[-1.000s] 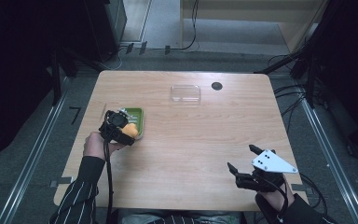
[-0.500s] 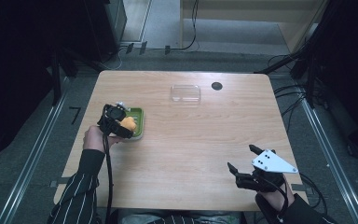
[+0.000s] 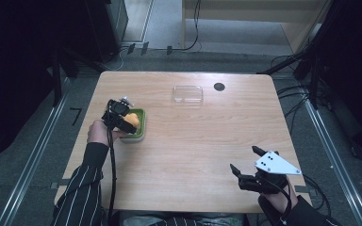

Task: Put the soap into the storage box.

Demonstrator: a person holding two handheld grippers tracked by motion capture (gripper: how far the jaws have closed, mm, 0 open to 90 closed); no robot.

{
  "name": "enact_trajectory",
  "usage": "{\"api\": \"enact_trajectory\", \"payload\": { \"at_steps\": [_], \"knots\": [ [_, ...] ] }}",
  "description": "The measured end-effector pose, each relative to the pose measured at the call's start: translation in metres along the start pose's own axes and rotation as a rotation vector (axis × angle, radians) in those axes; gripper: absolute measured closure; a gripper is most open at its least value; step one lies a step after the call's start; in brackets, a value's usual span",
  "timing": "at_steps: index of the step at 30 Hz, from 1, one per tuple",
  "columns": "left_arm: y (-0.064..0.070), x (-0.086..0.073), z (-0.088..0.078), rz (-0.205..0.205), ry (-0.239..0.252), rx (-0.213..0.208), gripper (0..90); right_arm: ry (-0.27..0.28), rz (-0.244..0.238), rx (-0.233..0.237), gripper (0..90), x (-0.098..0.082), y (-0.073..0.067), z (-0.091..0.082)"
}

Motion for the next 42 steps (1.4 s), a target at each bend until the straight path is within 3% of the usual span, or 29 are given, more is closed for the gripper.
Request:
{"api": "enact_trajectory", "payload": {
  "at_steps": [16, 42],
  "knots": [
    [-0.011, 0.000, 0.019, -0.013, -0.036, 0.007, 39.6, 0.003, -0.001, 0.002, 13.6, 0.000, 0.000, 0.000],
    [-0.008, 0.001, 0.037, -0.011, -0.083, 0.016, 39.4, 0.002, 0.000, 0.003, 13.6, 0.000, 0.000, 0.000]
  ]
}}
Point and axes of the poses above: each handheld gripper's, and its own axes: z roughly forward along the jaws, x roughly out of its top, y roughly to its right, the point moved 4 cm from there along z, roughly forward along the jaws, and after that the axes turned 15 degrees about y, right-handed, at the moved point
